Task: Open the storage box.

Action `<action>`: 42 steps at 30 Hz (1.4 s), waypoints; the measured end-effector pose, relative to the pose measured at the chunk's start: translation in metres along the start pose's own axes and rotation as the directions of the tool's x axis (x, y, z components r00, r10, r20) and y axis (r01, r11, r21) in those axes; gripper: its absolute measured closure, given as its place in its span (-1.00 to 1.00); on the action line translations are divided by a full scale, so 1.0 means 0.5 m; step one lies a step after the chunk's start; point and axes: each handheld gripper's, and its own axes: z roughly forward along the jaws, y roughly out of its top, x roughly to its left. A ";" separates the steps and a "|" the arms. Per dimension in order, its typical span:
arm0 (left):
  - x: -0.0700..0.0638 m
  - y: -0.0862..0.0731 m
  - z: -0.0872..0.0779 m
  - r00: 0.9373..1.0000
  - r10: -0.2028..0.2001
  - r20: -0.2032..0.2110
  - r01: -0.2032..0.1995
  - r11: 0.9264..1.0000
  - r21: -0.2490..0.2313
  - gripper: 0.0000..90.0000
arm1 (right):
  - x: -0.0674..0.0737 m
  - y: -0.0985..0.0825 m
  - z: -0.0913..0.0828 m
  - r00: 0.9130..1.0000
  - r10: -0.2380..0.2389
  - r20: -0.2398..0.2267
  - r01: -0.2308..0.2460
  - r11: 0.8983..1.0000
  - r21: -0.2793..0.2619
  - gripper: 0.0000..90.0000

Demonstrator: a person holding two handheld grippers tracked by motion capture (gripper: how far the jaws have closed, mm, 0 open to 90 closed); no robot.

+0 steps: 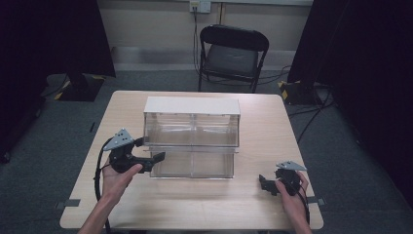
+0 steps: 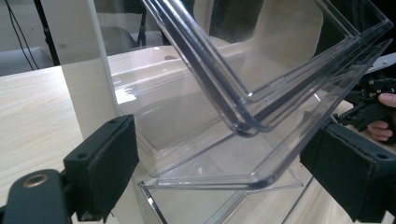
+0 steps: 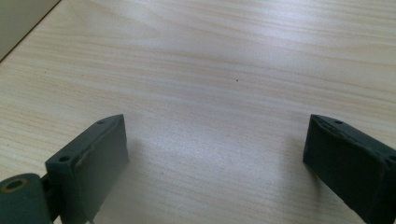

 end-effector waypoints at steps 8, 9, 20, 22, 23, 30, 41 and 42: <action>0.000 0.000 0.000 1.000 0.003 -0.004 -0.003 1.000 0.002 -0.75 | 0.000 0.000 0.000 1.000 0.000 0.000 0.000 1.000 0.000 -0.87; 0.000 0.000 0.000 1.000 0.004 -0.004 -0.004 1.000 0.003 -0.75 | 0.000 0.000 0.000 1.000 0.000 0.000 0.000 1.000 0.000 -0.87; -0.001 0.001 0.000 1.000 0.002 -0.006 -0.002 1.000 0.002 -0.75 | 0.000 0.000 0.000 1.000 0.000 0.000 0.000 1.000 0.000 -0.87; -0.001 0.001 0.000 1.000 0.002 -0.006 -0.002 1.000 0.003 -0.75 | 0.000 0.000 0.000 1.000 0.000 0.000 0.000 1.000 0.000 -0.87; -0.001 0.001 0.000 1.000 0.002 -0.006 -0.002 1.000 0.002 -0.75 | 0.000 0.000 0.000 1.000 0.000 0.000 0.000 1.000 0.000 -0.87; -0.001 0.001 0.000 1.000 0.002 -0.005 -0.002 1.000 0.003 -0.75 | 0.000 0.000 0.000 1.000 0.000 0.000 0.000 1.000 0.000 -0.87; -0.001 0.001 0.000 1.000 0.000 -0.006 0.000 1.000 0.006 -0.74 | 0.000 0.000 0.000 1.000 0.000 0.000 0.000 1.000 0.000 -0.87; -0.001 0.001 0.001 1.000 0.002 -0.007 -0.002 1.000 0.007 -0.74 | 0.000 0.000 0.000 1.000 0.000 0.000 0.000 1.000 0.000 -0.87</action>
